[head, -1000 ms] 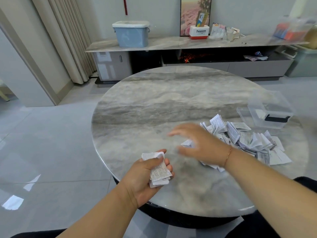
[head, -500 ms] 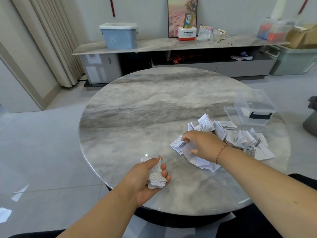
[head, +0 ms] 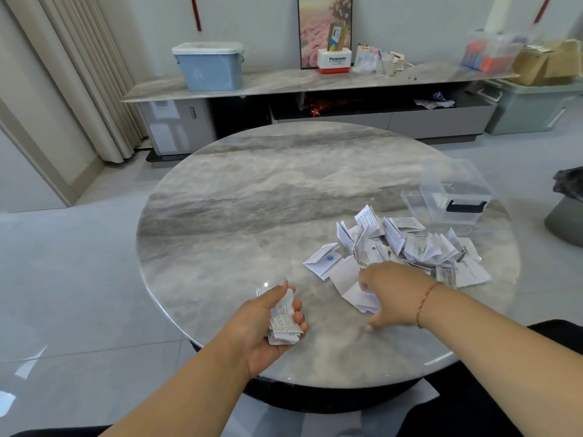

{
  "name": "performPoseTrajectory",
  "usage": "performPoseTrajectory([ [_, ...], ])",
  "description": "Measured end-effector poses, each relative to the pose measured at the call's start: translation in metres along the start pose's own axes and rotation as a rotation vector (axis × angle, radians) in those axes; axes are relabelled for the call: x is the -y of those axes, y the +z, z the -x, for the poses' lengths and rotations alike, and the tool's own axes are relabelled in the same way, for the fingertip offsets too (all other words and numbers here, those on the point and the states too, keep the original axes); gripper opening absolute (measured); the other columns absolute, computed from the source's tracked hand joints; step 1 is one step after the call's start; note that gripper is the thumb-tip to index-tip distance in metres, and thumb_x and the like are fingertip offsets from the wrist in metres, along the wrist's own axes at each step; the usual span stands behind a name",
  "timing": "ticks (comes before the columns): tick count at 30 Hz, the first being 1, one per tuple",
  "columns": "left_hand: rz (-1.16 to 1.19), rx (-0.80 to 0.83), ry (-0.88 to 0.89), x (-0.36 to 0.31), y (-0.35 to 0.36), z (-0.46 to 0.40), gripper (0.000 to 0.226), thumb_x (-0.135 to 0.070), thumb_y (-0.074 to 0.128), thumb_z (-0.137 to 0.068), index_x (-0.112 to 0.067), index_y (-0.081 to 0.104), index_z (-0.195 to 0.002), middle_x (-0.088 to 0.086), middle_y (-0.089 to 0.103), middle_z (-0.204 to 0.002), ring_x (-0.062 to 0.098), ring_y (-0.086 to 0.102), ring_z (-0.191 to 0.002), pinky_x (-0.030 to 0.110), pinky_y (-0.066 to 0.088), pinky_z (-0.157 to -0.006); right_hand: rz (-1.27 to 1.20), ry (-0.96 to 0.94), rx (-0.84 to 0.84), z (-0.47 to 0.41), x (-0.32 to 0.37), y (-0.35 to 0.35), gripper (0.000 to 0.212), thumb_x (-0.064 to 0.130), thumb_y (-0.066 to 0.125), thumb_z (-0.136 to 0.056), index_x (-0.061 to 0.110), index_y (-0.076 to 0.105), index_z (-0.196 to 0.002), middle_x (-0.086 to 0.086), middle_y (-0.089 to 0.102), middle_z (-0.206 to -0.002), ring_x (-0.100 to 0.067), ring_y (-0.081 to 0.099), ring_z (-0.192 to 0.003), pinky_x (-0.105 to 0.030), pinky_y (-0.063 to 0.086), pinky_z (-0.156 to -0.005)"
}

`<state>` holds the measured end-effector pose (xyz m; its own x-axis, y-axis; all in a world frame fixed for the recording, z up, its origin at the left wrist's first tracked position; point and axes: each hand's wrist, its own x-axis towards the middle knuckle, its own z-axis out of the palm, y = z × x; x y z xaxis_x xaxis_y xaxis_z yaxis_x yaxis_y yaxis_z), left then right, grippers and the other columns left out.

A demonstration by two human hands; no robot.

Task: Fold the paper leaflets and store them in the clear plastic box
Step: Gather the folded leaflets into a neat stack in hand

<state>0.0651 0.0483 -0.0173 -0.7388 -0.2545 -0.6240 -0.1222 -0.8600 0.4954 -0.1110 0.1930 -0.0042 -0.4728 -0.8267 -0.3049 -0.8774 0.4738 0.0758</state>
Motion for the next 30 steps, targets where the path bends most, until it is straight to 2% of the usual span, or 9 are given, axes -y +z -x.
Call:
performPoseTrajectory([
  [4,-0.001,0.023,0.006,0.003,0.004,0.0,0.042,-0.026,0.068,-0.073,-0.007,0.057,-0.108,0.012,0.057,-0.071,0.021,0.05,-0.054,0.03,0.05,-0.056,0.075,0.003,-0.069,0.004,-0.001,0.014,0.018,0.027,0.046,-0.084,0.017,0.061,-0.089,-0.001,0.063,-0.096,-0.024,0.058,-0.087,-0.029,0.047,-0.071],
  [6,0.007,0.042,0.006,0.005,0.007,-0.001,0.042,-0.029,0.067,-0.075,-0.007,0.057,-0.109,0.012,0.058,-0.072,0.021,0.05,-0.054,0.031,0.05,-0.057,0.047,0.031,-0.179,0.008,-0.004,0.013,0.011,0.022,0.052,-0.082,0.02,0.055,-0.072,0.001,0.059,-0.078,-0.021,0.052,-0.069,-0.027,0.039,-0.058],
  [9,0.038,0.072,0.003,0.01,0.011,-0.004,0.044,-0.038,0.063,-0.079,-0.007,0.056,-0.109,0.012,0.057,-0.073,0.021,0.05,-0.055,0.031,0.049,-0.057,-0.113,0.019,-0.752,0.019,-0.005,0.011,0.026,0.007,0.075,-0.055,0.018,0.052,-0.052,0.003,0.052,-0.049,-0.017,0.045,-0.043,-0.023,0.036,-0.038],
  [11,0.052,0.103,0.008,0.014,0.016,-0.005,0.05,-0.045,0.061,-0.077,-0.007,0.056,-0.109,0.012,0.057,-0.074,0.021,0.05,-0.056,0.031,0.049,-0.057,-0.201,-0.068,-1.081,0.034,0.01,0.005,0.014,0.004,0.068,-0.062,0.015,0.062,-0.058,0.003,0.063,-0.059,-0.017,0.06,-0.054,-0.029,0.049,-0.047],
  [14,0.07,0.171,0.018,0.019,0.025,-0.003,0.063,-0.056,0.055,-0.074,-0.005,0.057,-0.11,0.012,0.06,-0.078,0.022,0.056,-0.06,0.031,0.052,-0.06,-0.164,-0.268,-1.269,0.052,0.047,0.001,0.014,0.008,0.06,-0.079,0.007,0.07,-0.07,-0.004,0.072,-0.083,-0.019,0.068,-0.076,-0.031,0.053,-0.069],
  [18,0.109,0.303,-0.01,0.021,0.034,0.004,0.075,-0.063,0.045,-0.076,-0.001,0.06,-0.114,0.015,0.068,-0.095,0.024,0.069,-0.079,0.033,0.059,-0.072,-0.088,-0.424,-1.234,0.049,0.068,0.017,0.008,0.009,0.065,-0.079,0.006,0.072,-0.077,-0.008,0.072,-0.09,-0.022,0.068,-0.082,-0.032,0.054,-0.075],
  [23,0.029,0.311,0.021,0.018,0.033,0.006,0.062,-0.061,0.05,-0.077,-0.005,0.068,-0.099,0.017,0.065,-0.093,0.025,0.067,-0.082,0.035,0.056,-0.078,-0.257,-0.5,-1.063,0.049,0.076,0.012,0.012,0.016,0.066,-0.075,0.006,0.069,-0.082,-0.006,0.069,-0.097,-0.021,0.065,-0.091,-0.031,0.051,-0.08],
  [27,-0.108,0.318,0.077,0.02,0.03,0.007,0.054,-0.048,0.055,-0.085,-0.003,0.063,-0.113,0.017,0.06,-0.097,0.027,0.056,-0.089,0.036,0.045,-0.082,-0.483,-0.338,-0.674,0.051,0.07,-0.003,0.093,0.058,0.071,-0.052,0.013,0.041,-0.128,-0.002,0.045,-0.135,-0.009,0.041,-0.12,-0.012,0.022,-0.104],
  [30,-0.154,0.388,0.055,0.024,0.028,0.009,0.029,-0.023,0.07,-0.082,-0.004,0.063,-0.102,0.016,0.059,-0.085,0.027,0.057,-0.079,0.036,0.05,-0.071,-0.481,-0.327,-0.525,0.044,0.064,-0.004,0.116,0.055,0.076,-0.054,0.022,0.013,-0.145,0.005,0.047,-0.133,-0.001,0.046,-0.102,-0.009,0.026,-0.095],
])
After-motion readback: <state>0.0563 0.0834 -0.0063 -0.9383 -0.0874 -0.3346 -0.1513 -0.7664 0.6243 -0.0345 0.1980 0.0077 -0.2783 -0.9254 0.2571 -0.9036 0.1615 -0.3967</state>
